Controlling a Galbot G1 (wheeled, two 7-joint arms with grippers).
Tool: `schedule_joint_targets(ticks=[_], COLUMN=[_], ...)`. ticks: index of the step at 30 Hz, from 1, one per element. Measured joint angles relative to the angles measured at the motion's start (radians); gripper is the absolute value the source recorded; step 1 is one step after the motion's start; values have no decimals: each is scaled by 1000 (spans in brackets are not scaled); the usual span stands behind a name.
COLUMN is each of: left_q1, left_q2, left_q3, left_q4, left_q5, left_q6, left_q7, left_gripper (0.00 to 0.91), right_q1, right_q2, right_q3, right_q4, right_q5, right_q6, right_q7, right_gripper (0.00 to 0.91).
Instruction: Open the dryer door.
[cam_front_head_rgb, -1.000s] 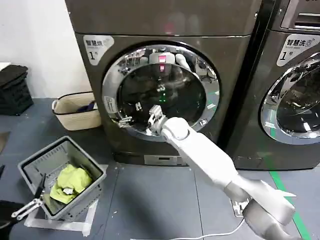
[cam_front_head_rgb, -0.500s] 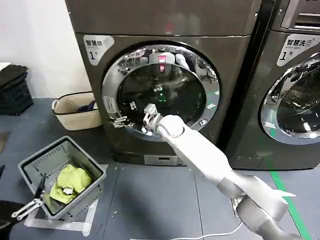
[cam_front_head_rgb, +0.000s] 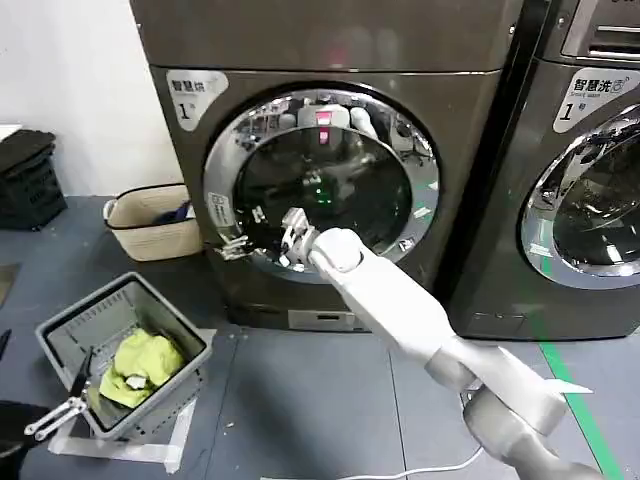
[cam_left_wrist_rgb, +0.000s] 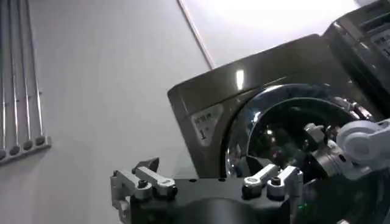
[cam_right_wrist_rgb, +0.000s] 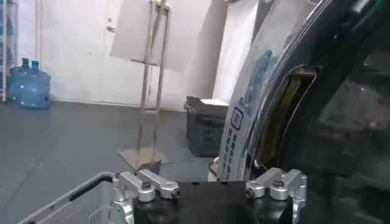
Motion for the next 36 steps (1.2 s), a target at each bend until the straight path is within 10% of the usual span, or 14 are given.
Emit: schedule_joint_targets(ticks=[36], left_q1=[-354], left_q2=[242], left_q3=[120], left_q4=[179], left_q5=[47], left_q6=[176], left_q7=[-67], left_gripper=[907], right_q1=[-53], right_q2=[-243], right_q3=[-91], right_q4=[343], right_q5=[148], right_q6=[-33], right_q7=[-127], right_gripper=[907])
